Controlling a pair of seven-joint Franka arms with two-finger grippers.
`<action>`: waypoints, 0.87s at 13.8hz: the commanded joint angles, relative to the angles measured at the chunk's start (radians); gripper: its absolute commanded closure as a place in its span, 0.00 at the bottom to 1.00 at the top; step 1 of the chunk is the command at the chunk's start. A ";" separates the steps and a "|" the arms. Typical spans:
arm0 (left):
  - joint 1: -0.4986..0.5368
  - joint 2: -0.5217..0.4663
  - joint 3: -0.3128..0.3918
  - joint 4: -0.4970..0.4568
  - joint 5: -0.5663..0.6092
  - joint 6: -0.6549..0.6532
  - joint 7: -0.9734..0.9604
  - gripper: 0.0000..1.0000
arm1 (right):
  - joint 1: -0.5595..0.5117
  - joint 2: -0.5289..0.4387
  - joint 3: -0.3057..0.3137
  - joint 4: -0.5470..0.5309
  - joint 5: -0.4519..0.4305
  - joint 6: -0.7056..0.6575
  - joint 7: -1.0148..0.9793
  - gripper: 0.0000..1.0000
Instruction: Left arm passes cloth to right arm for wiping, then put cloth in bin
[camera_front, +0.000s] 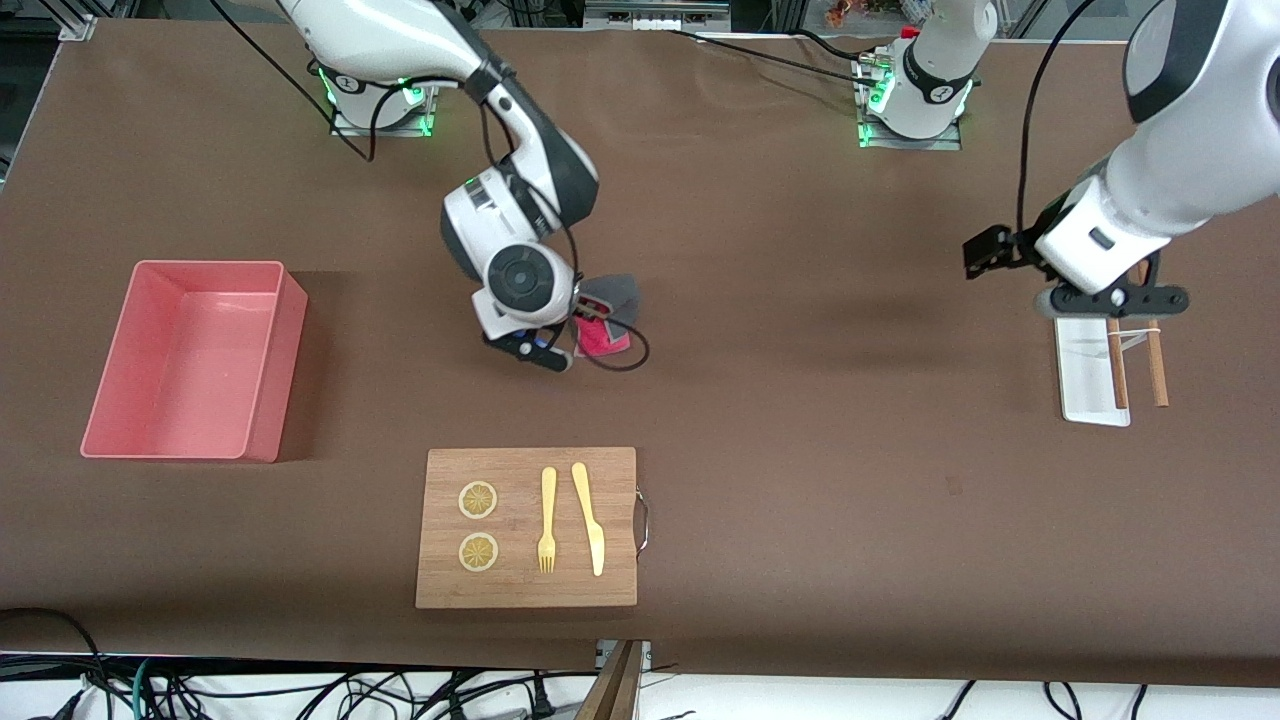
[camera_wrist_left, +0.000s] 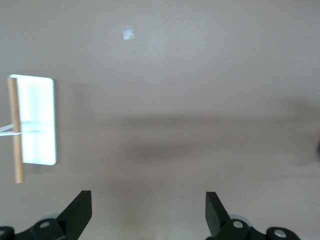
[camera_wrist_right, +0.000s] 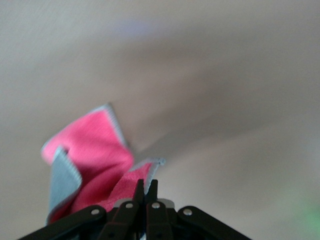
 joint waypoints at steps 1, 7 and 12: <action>0.070 -0.148 -0.003 -0.149 0.014 0.074 0.112 0.00 | -0.115 0.024 0.005 0.019 -0.018 -0.009 -0.148 1.00; 0.135 -0.136 -0.009 -0.187 0.004 0.165 0.197 0.00 | -0.322 0.017 0.002 0.019 -0.071 -0.065 -0.461 1.00; 0.126 -0.092 -0.040 -0.091 0.001 0.157 0.188 0.00 | -0.347 -0.001 -0.081 0.021 -0.105 -0.121 -0.632 1.00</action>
